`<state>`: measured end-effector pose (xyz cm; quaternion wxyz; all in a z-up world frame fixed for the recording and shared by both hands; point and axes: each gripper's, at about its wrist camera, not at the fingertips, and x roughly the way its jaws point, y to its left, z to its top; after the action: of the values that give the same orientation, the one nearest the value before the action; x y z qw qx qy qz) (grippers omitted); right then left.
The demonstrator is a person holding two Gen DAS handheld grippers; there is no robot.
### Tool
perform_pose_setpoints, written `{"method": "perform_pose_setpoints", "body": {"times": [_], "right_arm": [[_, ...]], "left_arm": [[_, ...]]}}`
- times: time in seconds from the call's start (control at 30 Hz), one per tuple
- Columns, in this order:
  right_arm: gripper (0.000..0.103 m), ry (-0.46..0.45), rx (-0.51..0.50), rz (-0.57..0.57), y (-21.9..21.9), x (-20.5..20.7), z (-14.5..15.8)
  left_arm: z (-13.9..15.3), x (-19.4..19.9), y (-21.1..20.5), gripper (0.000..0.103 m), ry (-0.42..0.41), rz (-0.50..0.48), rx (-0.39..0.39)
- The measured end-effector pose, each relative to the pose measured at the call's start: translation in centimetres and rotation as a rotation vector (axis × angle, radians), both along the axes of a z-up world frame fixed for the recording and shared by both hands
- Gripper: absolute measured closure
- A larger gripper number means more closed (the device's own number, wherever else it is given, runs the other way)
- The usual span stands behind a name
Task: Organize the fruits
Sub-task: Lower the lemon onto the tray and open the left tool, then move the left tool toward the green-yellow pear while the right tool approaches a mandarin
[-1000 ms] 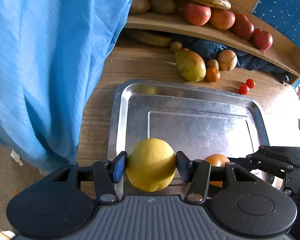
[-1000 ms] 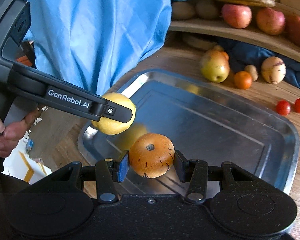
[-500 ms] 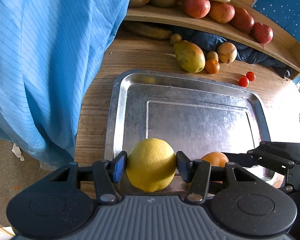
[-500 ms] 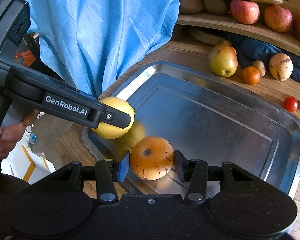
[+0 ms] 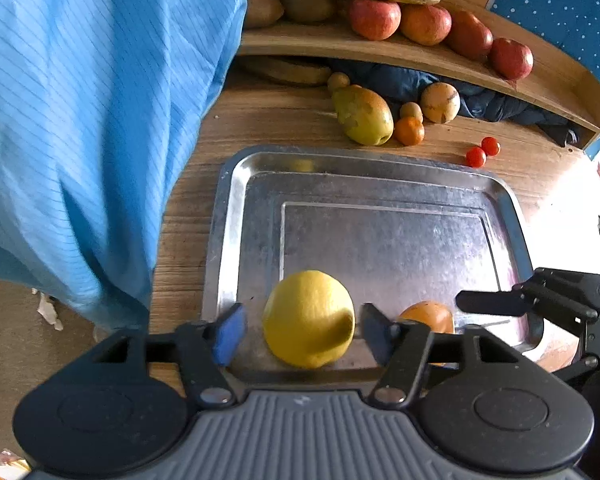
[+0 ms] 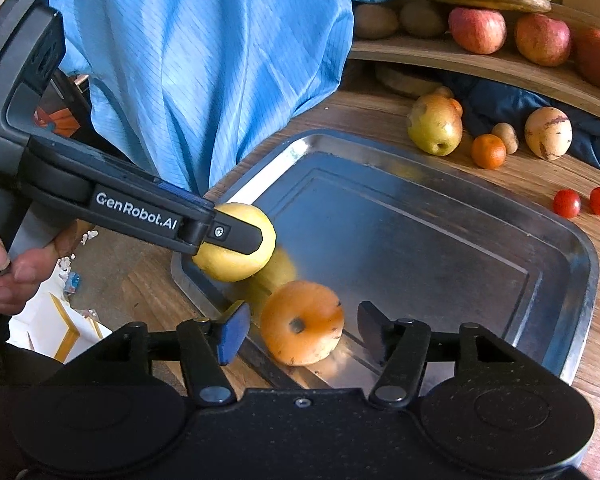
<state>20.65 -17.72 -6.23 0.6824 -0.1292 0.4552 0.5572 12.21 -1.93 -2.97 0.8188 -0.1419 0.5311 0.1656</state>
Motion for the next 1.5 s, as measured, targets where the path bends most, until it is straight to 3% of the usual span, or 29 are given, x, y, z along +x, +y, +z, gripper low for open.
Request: {"method": "perform_pose_setpoints", "body": {"times": [0.13,0.27,0.53,0.8,1.2,1.5], "right_arm": [[0.024,0.003,0.013,0.0,-0.9,0.2,0.2],[0.019,0.011,0.04,-0.008,-2.0,0.5,0.6],[0.002,-0.017,0.039,0.024,-3.4,0.5,1.4],[0.001,-0.057,0.019,-0.063,-6.5,1.7,2.0],[0.001,-0.087,-0.008,-0.31,-10.6,4.2,1.0],[0.001,-0.077,0.009,-0.384,-10.5,5.5,0.4]], "left_arm": [[1.3,-0.6,-0.9,0.016,0.015,-0.011,0.035],[1.6,-1.0,-1.9,0.008,0.052,-0.034,0.053],[0.7,-0.7,-4.3,0.002,0.199,-0.107,0.073],[0.8,1.1,-5.6,0.001,0.242,-0.138,0.132],[1.7,4.4,-7.4,0.001,0.213,-0.236,0.221],[1.7,7.2,-6.8,0.001,0.166,-0.227,0.258]]}}
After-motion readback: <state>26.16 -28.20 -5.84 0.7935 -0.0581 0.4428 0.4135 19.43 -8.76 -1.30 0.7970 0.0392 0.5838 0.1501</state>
